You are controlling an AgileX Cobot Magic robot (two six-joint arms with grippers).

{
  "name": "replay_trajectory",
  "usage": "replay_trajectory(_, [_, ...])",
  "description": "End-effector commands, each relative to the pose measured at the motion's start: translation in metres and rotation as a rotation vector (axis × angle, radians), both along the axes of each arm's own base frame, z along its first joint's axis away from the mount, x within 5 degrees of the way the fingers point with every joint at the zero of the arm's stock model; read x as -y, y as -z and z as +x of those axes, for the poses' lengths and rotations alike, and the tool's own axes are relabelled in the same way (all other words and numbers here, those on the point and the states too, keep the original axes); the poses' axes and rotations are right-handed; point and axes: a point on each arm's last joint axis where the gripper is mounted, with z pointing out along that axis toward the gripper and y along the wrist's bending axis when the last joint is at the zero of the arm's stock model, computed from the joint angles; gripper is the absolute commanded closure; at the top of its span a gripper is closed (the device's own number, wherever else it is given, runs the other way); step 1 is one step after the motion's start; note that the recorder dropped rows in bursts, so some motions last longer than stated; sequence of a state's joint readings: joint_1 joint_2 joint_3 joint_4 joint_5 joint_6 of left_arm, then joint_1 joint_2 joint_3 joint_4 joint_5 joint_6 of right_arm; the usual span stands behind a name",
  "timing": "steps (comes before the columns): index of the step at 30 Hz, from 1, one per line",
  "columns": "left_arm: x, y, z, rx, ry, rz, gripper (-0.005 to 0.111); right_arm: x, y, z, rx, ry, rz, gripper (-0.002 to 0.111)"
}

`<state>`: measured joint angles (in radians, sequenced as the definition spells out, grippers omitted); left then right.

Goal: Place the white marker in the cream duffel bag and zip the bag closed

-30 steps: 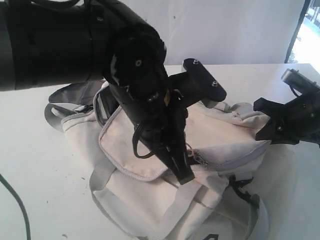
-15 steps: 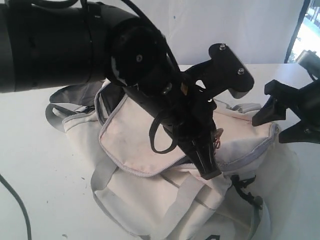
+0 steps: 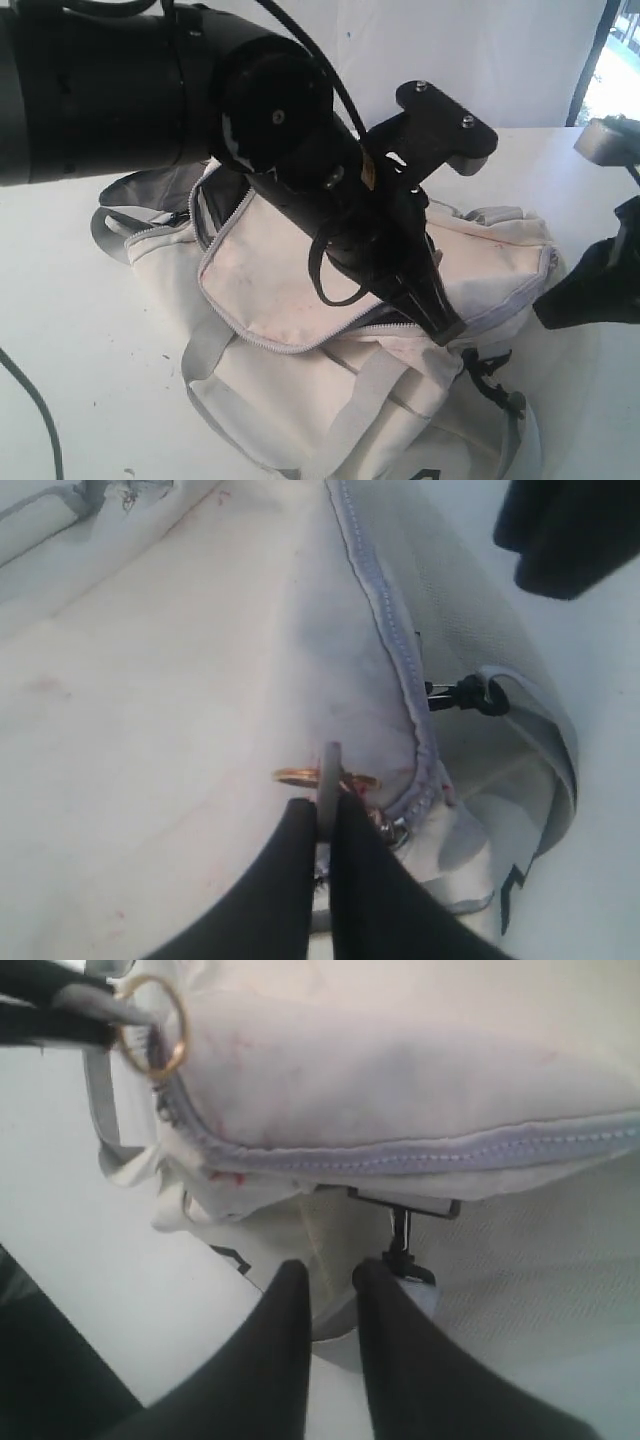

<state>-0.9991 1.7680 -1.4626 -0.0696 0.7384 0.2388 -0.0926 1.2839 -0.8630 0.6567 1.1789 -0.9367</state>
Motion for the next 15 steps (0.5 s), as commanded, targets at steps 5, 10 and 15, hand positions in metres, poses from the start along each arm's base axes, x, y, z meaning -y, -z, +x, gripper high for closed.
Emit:
replay_trajectory(5, [-0.007,-0.002,-0.006,-0.226,-0.288,-0.042,0.107,-0.022,0.008,-0.016,0.188,-0.188,-0.063,0.051])
replay_trajectory(10, [-0.008,-0.001,-0.006,-0.265,-0.357,-0.043,0.107,-0.040,0.007,-0.018,0.389,-0.495,-0.123,0.048])
replay_trajectory(15, [-0.009,-0.006,0.000,-0.273,-0.416,-0.114,0.107,-0.046,0.012,-0.014,0.449,-0.474,-0.155,0.048])
